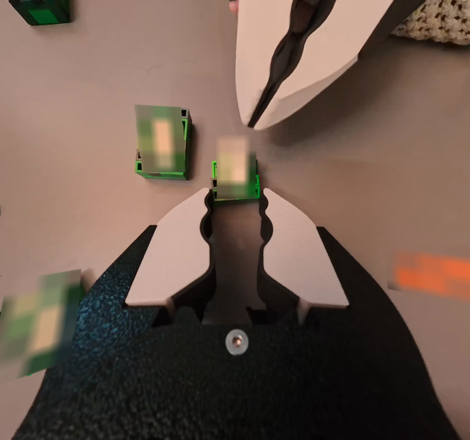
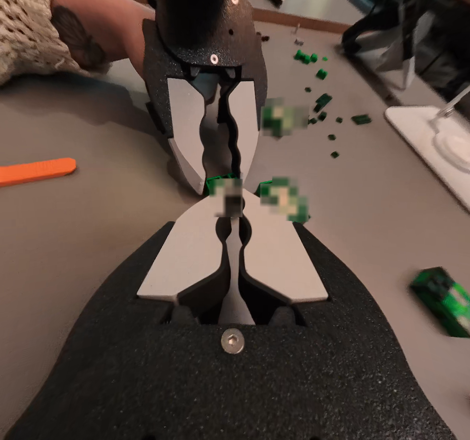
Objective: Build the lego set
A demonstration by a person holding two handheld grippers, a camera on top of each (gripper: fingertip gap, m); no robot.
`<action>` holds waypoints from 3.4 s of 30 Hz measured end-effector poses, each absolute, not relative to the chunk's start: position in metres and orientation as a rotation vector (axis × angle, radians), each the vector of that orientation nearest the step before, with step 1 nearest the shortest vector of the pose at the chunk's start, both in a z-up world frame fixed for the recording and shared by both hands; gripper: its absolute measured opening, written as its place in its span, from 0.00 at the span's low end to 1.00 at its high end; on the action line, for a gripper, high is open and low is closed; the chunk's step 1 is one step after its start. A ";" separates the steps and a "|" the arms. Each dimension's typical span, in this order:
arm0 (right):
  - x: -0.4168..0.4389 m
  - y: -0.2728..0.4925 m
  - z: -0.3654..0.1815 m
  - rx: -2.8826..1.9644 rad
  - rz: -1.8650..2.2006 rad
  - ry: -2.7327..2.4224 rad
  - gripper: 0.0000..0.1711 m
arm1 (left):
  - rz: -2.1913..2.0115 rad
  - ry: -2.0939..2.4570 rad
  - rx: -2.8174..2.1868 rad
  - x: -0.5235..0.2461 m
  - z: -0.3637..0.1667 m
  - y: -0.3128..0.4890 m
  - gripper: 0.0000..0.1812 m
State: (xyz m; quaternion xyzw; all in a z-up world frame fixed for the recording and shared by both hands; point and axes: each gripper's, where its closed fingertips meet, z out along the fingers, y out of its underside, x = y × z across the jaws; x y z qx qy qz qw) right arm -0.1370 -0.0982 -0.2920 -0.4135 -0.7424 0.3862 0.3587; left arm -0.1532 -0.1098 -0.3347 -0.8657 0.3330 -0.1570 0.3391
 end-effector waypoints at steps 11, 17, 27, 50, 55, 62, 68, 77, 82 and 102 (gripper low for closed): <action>-0.143 -0.097 -0.275 -0.448 0.208 -1.790 0.27 | -0.530 0.584 -2.173 -0.159 -0.297 -0.099 0.19; -0.155 -0.086 -0.275 -0.367 -0.075 -1.713 0.26 | -0.608 0.506 -2.164 -0.159 -0.291 -0.099 0.19; -0.161 -0.086 -0.277 -0.313 -0.163 -1.688 0.18 | -0.700 0.477 -2.172 -0.151 -0.291 -0.102 0.19; -0.165 -0.090 -0.290 -0.295 -0.106 -1.741 0.11 | -0.647 0.528 -2.212 -0.154 -0.299 -0.105 0.19; -0.154 -0.066 -0.276 -0.572 0.188 -1.689 0.29 | -0.522 0.615 -2.225 -0.167 -0.305 -0.108 0.19; -0.129 -0.008 -0.239 -1.024 0.764 -1.324 0.29 | -0.383 0.846 -2.207 -0.177 -0.323 -0.116 0.19; -0.127 0.005 -0.241 -1.127 0.895 -1.238 0.26 | -0.384 0.896 -2.143 -0.179 -0.319 -0.119 0.19; -0.132 -0.007 -0.250 -1.058 0.777 -1.343 0.22 | -0.334 0.969 -2.133 -0.179 -0.323 -0.122 0.19; -0.133 -0.009 -0.251 -1.041 0.759 -1.361 0.21 | -0.335 0.982 -2.139 -0.178 -0.326 -0.123 0.19; -0.134 -0.008 -0.254 -1.067 0.792 -1.374 0.19 | 0.065 0.416 -2.157 -0.333 -0.307 -0.139 0.19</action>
